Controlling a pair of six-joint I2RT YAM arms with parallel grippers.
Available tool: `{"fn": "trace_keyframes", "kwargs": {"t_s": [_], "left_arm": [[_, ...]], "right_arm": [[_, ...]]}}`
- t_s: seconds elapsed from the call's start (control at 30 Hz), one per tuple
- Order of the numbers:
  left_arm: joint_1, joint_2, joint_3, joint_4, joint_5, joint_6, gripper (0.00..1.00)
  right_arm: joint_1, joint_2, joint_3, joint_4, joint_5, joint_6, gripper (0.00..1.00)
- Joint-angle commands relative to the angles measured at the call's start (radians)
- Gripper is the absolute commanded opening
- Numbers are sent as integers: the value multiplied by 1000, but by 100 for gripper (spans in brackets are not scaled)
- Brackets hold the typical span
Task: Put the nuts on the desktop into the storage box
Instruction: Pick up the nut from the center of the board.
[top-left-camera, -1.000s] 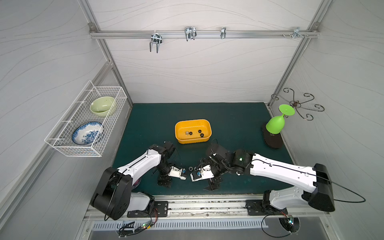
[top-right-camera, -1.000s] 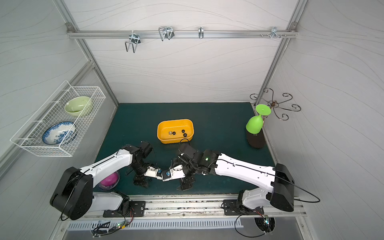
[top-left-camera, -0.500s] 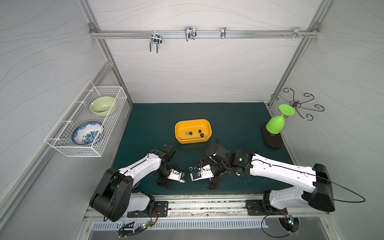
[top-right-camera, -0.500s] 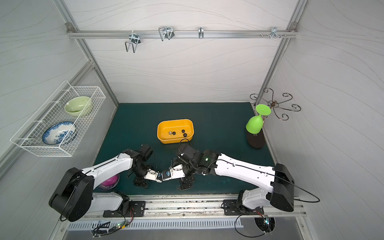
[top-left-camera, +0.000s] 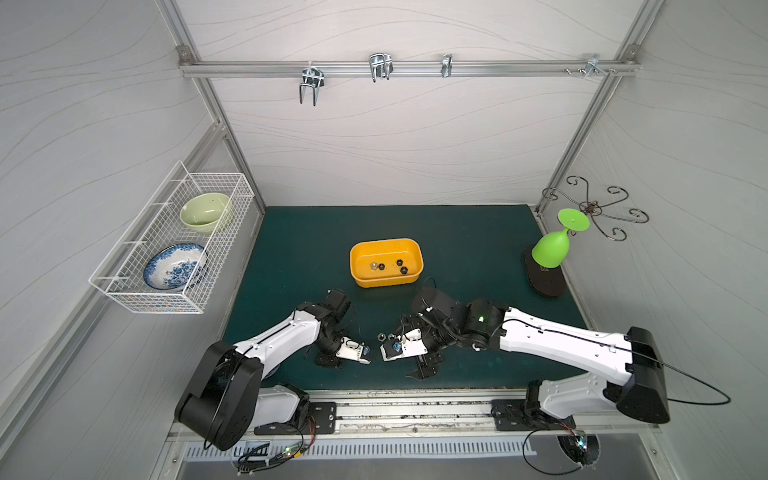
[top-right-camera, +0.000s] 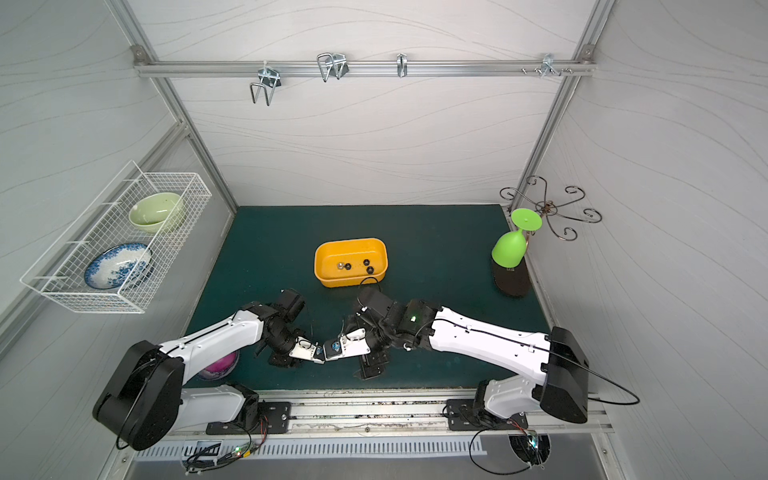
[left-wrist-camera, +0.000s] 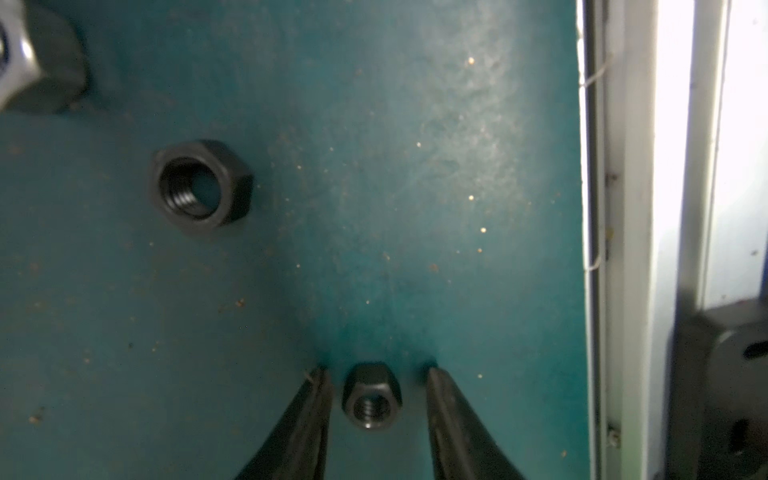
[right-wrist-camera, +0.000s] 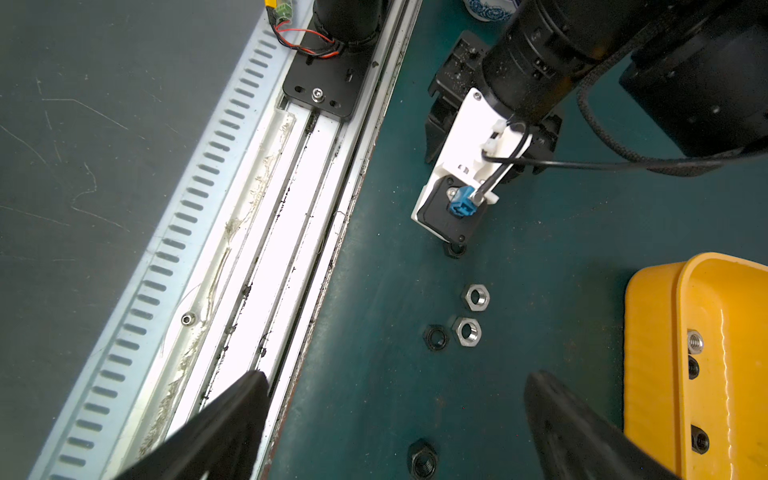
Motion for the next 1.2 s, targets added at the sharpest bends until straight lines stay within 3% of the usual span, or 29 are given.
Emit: {"fn": "trace_keyframes", "kwargs": {"t_s": [0.0,0.2,0.53,0.8,1.17], "left_arm": [[-5,15,-34,-13,-33,13,32],[-5,15,-28,-8,-43,8,21],[-5,21,49,-45,-3,-59,18],[3,33,190,-137,102,-140,18],[57,64,413,-260,271,-201,19]], "right_arm": [[6,3,7,4,0,13,99],[7,5,7,5,-2,16,99],[2,-8,-13,58,-20,56,99],[-68,-74,-74,159,-84,176,99],[-151,-147,-122,236,-2,317,99]]}}
